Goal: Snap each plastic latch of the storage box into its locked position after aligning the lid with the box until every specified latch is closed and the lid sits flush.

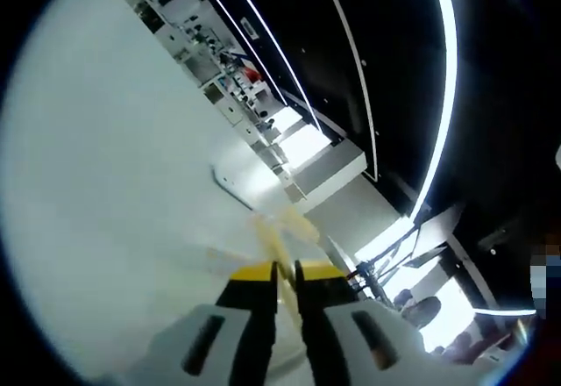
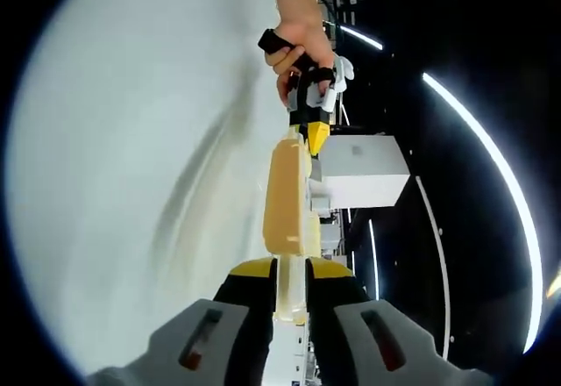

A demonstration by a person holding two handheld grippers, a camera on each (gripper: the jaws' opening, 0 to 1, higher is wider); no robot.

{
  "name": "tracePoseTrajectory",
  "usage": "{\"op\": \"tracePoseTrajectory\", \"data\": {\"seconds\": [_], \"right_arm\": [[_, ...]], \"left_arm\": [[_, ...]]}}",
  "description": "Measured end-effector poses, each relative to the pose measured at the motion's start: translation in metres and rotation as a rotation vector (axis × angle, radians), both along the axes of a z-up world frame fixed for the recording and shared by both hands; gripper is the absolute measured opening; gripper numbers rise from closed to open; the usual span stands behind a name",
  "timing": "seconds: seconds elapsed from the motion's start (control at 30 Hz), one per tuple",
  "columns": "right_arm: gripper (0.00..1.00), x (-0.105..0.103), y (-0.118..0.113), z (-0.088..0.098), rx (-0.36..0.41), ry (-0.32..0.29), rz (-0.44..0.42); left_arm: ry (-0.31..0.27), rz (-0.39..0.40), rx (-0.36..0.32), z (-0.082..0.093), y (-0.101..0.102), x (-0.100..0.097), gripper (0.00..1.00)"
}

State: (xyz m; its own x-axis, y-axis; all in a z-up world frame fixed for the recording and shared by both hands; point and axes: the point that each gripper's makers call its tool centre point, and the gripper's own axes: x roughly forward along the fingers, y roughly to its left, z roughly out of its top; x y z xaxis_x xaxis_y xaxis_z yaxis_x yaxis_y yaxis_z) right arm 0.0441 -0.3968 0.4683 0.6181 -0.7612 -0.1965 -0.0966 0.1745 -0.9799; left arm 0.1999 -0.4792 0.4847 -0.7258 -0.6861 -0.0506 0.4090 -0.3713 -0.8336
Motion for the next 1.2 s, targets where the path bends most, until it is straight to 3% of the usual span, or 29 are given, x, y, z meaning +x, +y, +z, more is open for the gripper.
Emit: {"op": "tracePoseTrajectory", "data": {"seconds": [0.23, 0.7, 1.2], "right_arm": [[0.12, -0.0007, -0.0020, 0.0040, 0.004, -0.025, -0.002], [0.13, -0.0013, -0.0034, 0.0000, 0.176, -0.121, 0.002], [0.15, -0.0077, -0.0088, -0.0010, 0.340, -0.235, -0.019]], "left_arm": [[0.014, 0.010, 0.007, 0.0009, -0.0025, 0.0003, 0.06], [0.013, 0.020, 0.022, -0.0019, -0.0038, 0.0031, 0.06], [0.050, 0.028, 0.047, -0.0035, -0.0048, 0.0019, 0.06]]}}
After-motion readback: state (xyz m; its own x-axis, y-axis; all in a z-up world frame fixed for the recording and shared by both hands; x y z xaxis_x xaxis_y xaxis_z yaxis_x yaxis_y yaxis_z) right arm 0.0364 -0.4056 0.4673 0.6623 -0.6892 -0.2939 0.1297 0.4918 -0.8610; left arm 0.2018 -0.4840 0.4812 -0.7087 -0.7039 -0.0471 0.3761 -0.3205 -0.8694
